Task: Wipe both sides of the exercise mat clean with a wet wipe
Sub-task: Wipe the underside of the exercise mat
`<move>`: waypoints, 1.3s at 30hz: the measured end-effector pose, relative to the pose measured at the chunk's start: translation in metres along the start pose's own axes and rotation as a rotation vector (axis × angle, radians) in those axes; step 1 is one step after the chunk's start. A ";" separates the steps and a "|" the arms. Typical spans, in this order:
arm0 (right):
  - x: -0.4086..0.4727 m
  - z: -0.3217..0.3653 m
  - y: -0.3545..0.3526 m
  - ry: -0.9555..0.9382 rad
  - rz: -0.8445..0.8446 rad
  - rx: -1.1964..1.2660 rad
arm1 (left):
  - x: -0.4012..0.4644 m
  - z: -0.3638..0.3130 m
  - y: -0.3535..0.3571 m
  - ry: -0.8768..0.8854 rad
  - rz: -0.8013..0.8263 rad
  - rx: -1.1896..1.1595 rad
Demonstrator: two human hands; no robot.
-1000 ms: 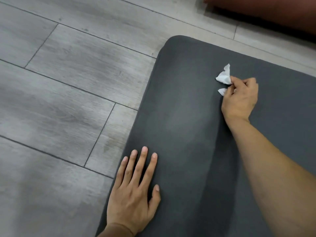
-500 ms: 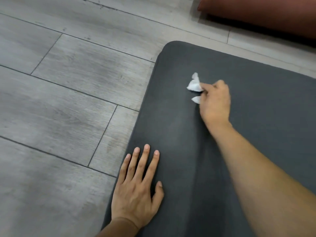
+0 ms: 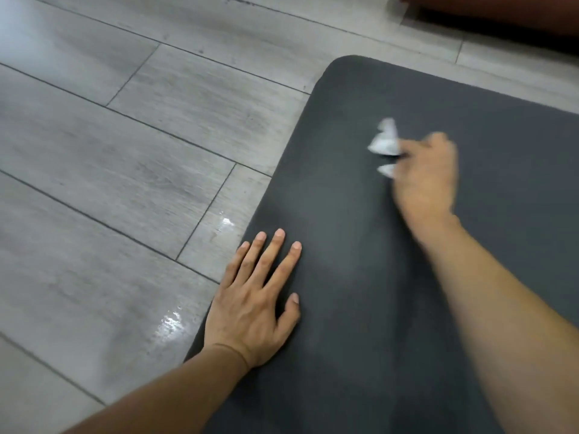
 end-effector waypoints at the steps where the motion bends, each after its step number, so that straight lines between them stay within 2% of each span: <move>1: -0.002 -0.019 -0.008 0.070 -0.034 0.028 | 0.000 0.000 0.000 -0.009 0.006 0.003; 3: -0.008 -0.029 -0.008 0.112 -0.087 0.012 | 0.001 -0.001 0.000 -0.020 0.030 0.013; 7: -0.002 -0.029 -0.001 0.085 -0.089 0.031 | 0.002 -0.004 -0.006 -0.038 0.099 0.046; 10: 0.002 -0.032 -0.002 0.107 -0.089 0.040 | 0.002 -0.010 -0.011 -0.048 0.218 0.089; 12: 0.000 -0.026 -0.002 0.104 -0.070 -0.025 | 0.009 -0.010 -0.028 -0.017 0.382 0.131; 13: 0.001 -0.028 -0.001 0.091 -0.062 -0.069 | 0.016 -0.013 -0.037 -0.001 0.515 0.175; 15: 0.005 -0.028 -0.009 0.119 -0.040 -0.094 | 0.036 -0.010 -0.070 0.134 0.733 0.362; 16: 0.002 -0.027 -0.010 0.127 -0.008 -0.076 | 0.044 -0.009 -0.084 0.228 0.779 0.467; 18: 0.000 -0.023 -0.013 0.145 0.007 -0.083 | 0.058 -0.001 -0.094 0.387 0.751 0.592; 20: 0.003 -0.020 -0.013 0.148 0.019 -0.074 | 0.059 0.013 -0.090 0.454 0.728 0.561; 27: 0.003 -0.025 -0.005 0.139 -0.088 -0.133 | 0.065 0.050 -0.058 0.498 0.692 0.352; 29: 0.005 -0.006 0.002 0.281 -0.110 -0.185 | 0.063 0.053 -0.056 0.509 0.689 0.291; 31: -0.001 0.039 0.012 0.413 -0.157 -0.114 | 0.067 0.054 -0.051 0.524 0.647 0.232; 33: -0.018 0.110 0.033 0.311 -0.044 0.049 | 0.066 0.057 -0.051 0.529 0.665 0.201; 35: -0.042 0.170 0.049 0.151 0.159 0.125 | 0.066 0.060 -0.046 0.532 0.658 0.173; 37: -0.050 0.180 0.048 -0.029 0.286 0.127 | 0.066 0.062 -0.046 0.546 0.633 0.138; 39: -0.042 0.147 0.030 -0.155 0.298 -0.031 | 0.065 0.062 -0.048 0.542 0.592 0.105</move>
Point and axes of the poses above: each hand's wrist, its own x-axis towards the middle knuckle, its own y-axis out of the palm, z = x × y, the point moved 2 cm from there along x, towards the middle knuckle, and after that the axes turned 3 degrees about z, right-handed, at the moved point
